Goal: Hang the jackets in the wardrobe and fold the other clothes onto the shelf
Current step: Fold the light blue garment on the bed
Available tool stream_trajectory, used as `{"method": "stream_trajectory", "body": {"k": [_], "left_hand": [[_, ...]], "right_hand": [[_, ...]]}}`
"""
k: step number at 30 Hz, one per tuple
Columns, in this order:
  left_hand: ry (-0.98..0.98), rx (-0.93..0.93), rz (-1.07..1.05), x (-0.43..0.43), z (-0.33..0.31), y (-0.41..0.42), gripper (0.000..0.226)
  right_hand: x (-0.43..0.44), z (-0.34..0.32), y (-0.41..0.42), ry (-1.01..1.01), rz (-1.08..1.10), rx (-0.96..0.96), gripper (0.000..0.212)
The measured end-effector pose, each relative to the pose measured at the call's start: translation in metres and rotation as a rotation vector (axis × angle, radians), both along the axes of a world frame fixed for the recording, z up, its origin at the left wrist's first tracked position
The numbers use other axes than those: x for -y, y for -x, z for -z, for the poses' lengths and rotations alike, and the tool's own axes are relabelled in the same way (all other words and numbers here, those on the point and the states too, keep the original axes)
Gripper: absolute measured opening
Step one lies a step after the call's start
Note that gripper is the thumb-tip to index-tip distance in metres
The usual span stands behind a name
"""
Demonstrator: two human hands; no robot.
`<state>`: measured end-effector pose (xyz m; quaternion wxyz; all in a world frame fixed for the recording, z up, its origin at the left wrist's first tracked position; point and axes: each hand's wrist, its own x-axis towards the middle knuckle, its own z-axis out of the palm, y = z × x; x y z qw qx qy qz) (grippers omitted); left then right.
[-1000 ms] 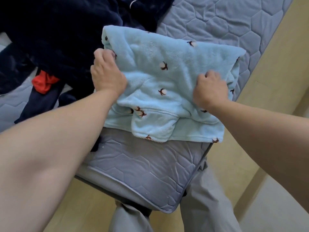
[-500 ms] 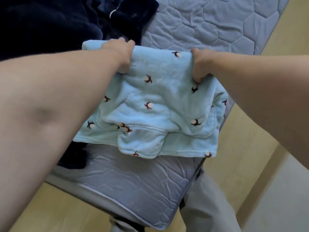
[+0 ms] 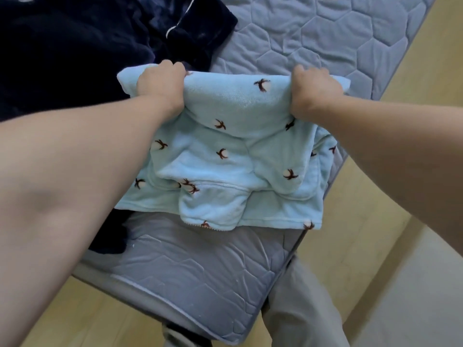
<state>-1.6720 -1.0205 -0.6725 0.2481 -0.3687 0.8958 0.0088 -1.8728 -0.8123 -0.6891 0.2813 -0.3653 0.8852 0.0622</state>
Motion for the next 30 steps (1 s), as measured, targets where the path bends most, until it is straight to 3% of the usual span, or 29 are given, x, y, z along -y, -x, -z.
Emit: {"method": "stream_trajectory", "body": {"k": [4, 8, 10, 15, 22, 25, 28, 30], "left_hand": [[0.028, -0.214, -0.068, -0.028, -0.023, -0.041, 0.042], [-0.02, -0.57, -0.232, -0.078, -0.042, -0.112, 0.041], [-0.065, -0.637, -0.306, -0.11, -0.046, -0.152, 0.044], [-0.131, -0.388, -0.333, -0.171, -0.031, -0.245, 0.045], [-0.328, -0.07, -0.309, -0.191, 0.004, -0.286, 0.037], [-0.351, -0.03, -0.394, -0.187, 0.005, -0.275, 0.031], [-0.272, -0.19, -0.736, -0.19, 0.004, -0.257, 0.029], [-0.234, -0.416, -1.219, -0.197, 0.004, -0.244, 0.036]], "right_hand": [[-0.037, -0.032, -0.037, 0.098, -0.043, -0.222, 0.061], [-0.095, -0.065, -0.092, 0.297, -0.127, -0.407, 0.054], [-0.125, -0.073, -0.133, 0.3, -0.205, -0.41, 0.049], [-0.191, -0.058, -0.227, 0.019, -0.358, -0.11, 0.049], [-0.218, -0.016, -0.253, -0.087, -0.132, 0.054, 0.067], [-0.212, -0.014, -0.257, -0.091, -0.01, 0.198, 0.058], [-0.196, -0.022, -0.259, -0.001, 0.102, 0.14, 0.036], [-0.178, -0.029, -0.259, 0.115, 0.174, 0.094, 0.033]]}}
